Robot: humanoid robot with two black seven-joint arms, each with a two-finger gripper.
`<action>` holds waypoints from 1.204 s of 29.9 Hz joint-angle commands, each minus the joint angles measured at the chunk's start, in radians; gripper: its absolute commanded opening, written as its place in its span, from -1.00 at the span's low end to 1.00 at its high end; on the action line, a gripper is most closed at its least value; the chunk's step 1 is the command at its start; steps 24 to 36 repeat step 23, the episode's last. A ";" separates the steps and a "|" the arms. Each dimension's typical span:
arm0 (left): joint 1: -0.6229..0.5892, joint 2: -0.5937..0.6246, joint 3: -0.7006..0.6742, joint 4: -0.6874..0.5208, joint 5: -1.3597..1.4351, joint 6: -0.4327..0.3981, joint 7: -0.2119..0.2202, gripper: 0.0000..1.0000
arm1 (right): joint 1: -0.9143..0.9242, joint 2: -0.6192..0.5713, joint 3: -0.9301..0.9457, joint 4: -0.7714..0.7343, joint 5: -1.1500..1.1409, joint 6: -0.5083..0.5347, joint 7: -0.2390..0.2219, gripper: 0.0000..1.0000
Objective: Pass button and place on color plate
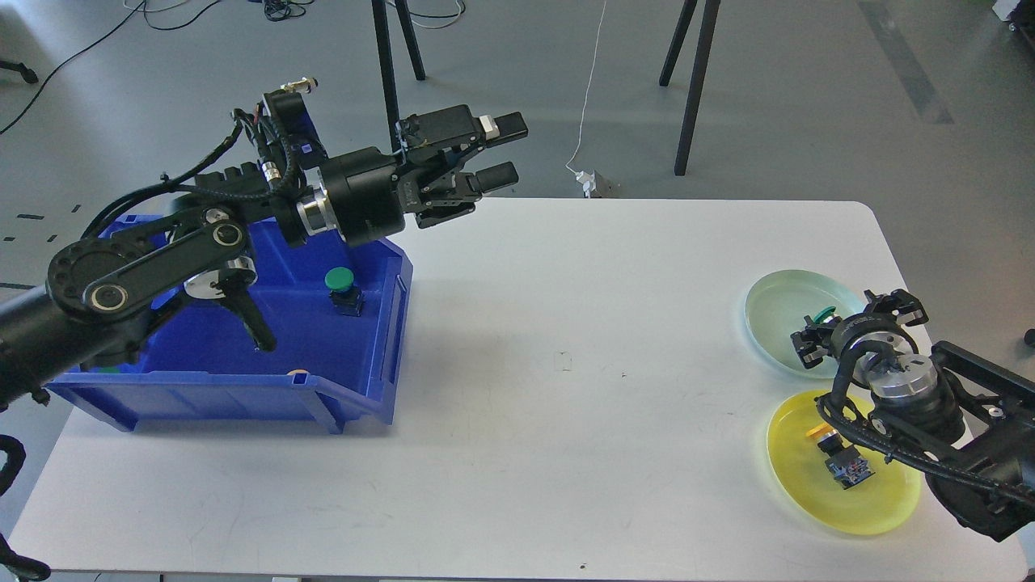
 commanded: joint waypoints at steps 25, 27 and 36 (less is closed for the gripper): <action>0.269 0.127 -0.336 -0.015 -0.261 -0.017 0.000 0.85 | 0.163 -0.196 0.034 0.140 -0.553 0.838 -0.080 0.97; 0.269 0.127 -0.336 -0.015 -0.261 -0.017 0.000 0.85 | 0.163 -0.196 0.034 0.140 -0.553 0.838 -0.080 0.97; 0.269 0.127 -0.336 -0.015 -0.261 -0.017 0.000 0.85 | 0.163 -0.196 0.034 0.140 -0.553 0.838 -0.080 0.97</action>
